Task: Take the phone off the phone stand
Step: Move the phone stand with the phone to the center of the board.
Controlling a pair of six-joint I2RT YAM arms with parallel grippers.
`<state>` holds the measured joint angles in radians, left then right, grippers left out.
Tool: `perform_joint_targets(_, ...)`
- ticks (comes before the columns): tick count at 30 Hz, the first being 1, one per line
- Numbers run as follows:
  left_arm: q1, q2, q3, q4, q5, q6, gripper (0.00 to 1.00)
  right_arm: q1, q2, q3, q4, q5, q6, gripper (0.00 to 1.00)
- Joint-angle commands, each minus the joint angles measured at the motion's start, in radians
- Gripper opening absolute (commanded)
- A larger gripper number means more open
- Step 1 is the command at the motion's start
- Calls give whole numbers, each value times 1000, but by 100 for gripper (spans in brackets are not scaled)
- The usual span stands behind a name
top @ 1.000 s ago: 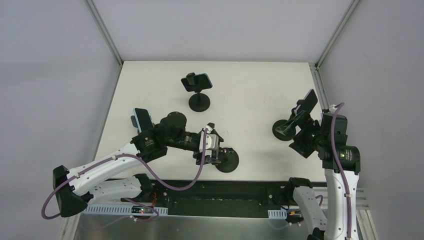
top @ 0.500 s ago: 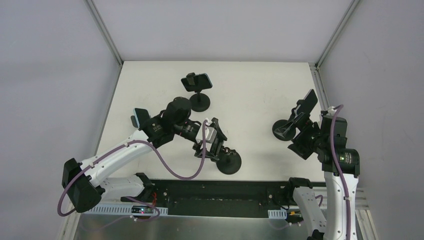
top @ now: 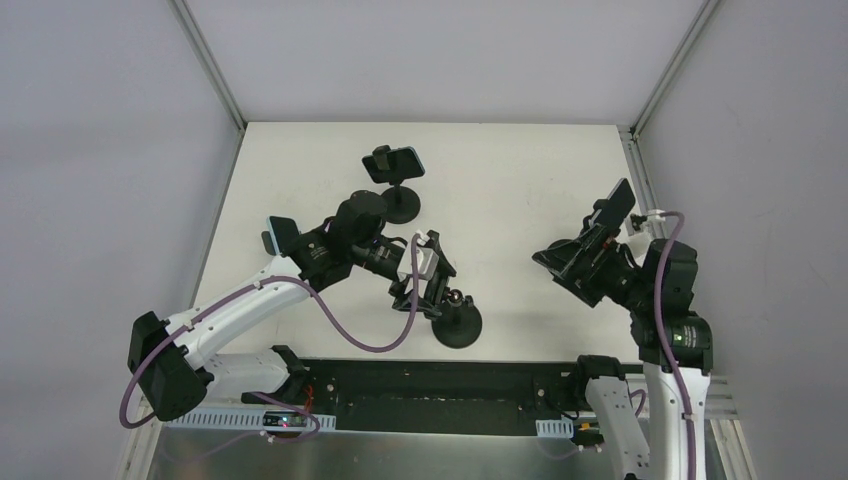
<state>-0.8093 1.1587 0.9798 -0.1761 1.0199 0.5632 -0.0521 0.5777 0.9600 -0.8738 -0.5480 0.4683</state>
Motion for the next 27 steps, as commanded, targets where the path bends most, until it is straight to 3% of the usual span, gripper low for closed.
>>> perform_joint_targets(1, 2, 12, 21, -20, 32, -8, 0, 98, -91, -120, 384, -164, 55, 99)
perform_joint_targets(6, 3, 22, 26, -20, 46, -7, 0, 327, -199, -250, 606, 35, -70, 99)
perform_joint_targets(13, 2, 32, 38, -20, -4, -33, 0, 600, -21, -241, 576, 250, -285, 99)
perform_joint_targets(20, 2, 16, 29, -20, -44, -34, 0, 644, 97, -248, 680, 504, -269, 98)
perform_joint_targets(22, 2, 16, 30, -20, -49, -37, 0, 641, 99, -261, 707, 447, -309, 98)
perform_joint_targets(27, 2, 25, 30, -20, -40, -35, 0, 646, 107, -285, 728, 105, -455, 97)
